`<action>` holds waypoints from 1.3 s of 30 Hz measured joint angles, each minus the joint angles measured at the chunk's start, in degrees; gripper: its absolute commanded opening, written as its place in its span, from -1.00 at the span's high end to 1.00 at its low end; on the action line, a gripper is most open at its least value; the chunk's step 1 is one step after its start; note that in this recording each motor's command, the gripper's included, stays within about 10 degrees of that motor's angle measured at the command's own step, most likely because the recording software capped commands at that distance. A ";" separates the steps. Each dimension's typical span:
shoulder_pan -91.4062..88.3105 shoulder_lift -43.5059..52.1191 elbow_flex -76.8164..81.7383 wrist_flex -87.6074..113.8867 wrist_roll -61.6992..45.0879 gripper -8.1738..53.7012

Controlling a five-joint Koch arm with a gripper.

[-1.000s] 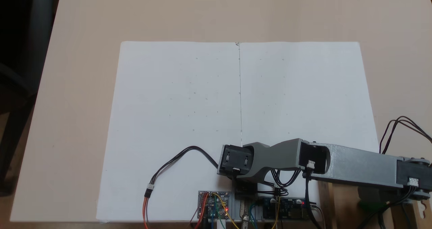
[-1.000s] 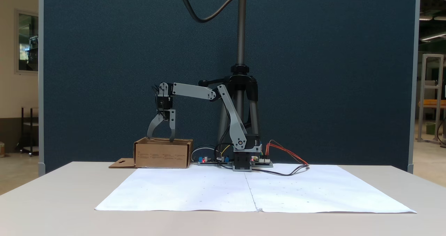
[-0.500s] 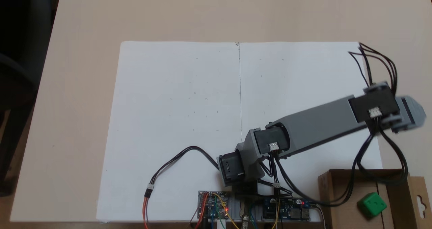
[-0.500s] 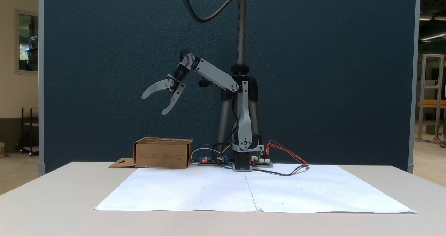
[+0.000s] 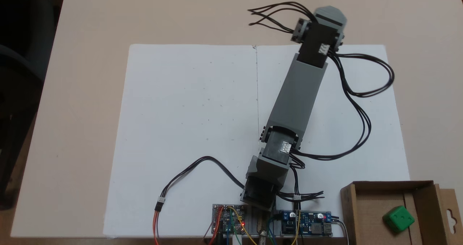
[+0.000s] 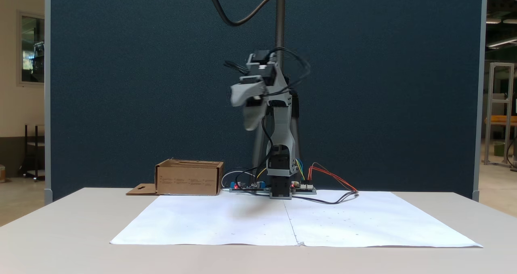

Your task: Grasp a green dice and put it in the bin.

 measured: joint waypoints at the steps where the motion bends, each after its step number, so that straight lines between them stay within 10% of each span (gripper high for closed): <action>1: -3.34 0.00 0.00 0.00 0.00 -0.67; 39: -14.85 33.31 79.89 -73.12 0.09 -0.70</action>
